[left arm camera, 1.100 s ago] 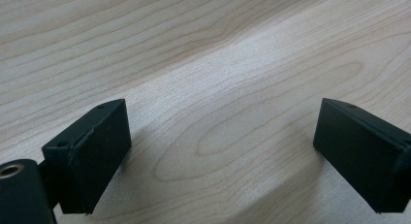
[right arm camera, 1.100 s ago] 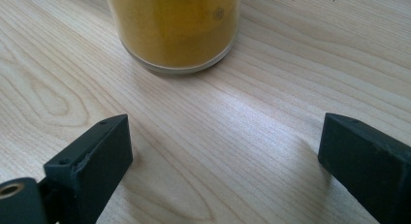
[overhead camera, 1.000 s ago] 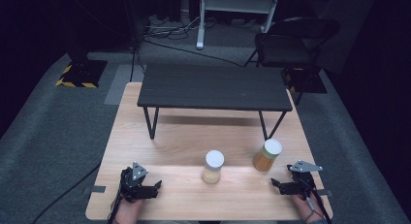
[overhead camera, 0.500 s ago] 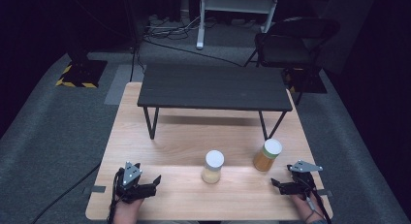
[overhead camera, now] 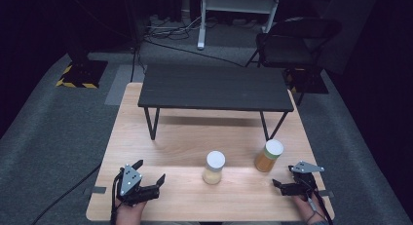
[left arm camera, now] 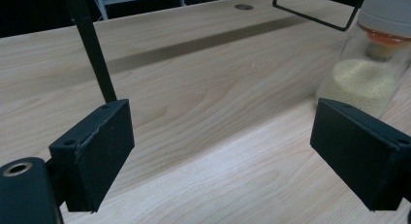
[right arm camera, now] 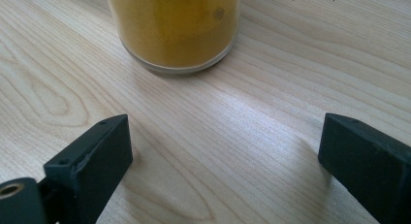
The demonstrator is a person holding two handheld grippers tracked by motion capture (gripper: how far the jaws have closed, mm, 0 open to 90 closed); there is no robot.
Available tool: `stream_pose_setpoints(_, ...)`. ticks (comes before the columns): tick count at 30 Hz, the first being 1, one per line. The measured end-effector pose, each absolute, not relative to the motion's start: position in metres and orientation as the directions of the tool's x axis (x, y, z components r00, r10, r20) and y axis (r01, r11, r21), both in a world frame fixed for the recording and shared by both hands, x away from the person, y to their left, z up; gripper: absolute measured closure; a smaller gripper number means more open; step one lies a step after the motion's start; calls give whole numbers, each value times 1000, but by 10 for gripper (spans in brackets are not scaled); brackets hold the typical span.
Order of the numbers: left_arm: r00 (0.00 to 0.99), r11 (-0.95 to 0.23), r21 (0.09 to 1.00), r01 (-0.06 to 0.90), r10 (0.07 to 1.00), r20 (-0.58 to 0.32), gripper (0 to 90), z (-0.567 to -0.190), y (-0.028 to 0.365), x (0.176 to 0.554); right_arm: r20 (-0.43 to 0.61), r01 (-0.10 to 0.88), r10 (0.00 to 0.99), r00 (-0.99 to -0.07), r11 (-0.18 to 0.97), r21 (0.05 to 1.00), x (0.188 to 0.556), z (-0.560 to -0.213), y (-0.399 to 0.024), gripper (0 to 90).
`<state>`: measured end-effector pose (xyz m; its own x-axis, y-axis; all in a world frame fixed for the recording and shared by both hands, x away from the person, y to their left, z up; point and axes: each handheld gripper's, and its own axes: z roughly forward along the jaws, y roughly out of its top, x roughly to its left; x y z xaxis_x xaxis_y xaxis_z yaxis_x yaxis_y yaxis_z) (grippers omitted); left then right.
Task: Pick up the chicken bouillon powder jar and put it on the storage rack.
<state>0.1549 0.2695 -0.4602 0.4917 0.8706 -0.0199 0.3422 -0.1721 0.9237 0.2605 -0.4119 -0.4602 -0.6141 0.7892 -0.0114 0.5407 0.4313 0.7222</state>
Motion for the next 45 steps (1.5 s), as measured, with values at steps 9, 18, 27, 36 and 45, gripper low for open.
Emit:
stream_pose_setpoints(9, 500, -145, 937, 319, 865, -36, 81, -461, 268, 156, -11, 543, 791, -611, 430, 721, 261, -460, -411, 44)
stream_pose_setpoints(18, 546, -120, 950, 290, 836, -61, 78, -459, 258, 166, -12, 545, 794, -608, 428, 721, 261, -460, -410, 40)
stream_pose_setpoints(27, 582, -92, 962, 257, 810, -78, 66, -459, 241, 172, -13, 547, 796, -605, 427, 720, 261, -460, -410, 36)
stream_pose_setpoints(36, 622, -93, 967, 239, 779, -78, 53, -457, 225, 181, -13, 551, 802, -597, 421, 720, 260, -460, -408, 33)
stream_pose_setpoints(45, 663, -95, 970, 223, 745, -80, 55, -456, 212, 192, -12, 554, 805, -594, 419, 720, 260, -460, -408, 31)
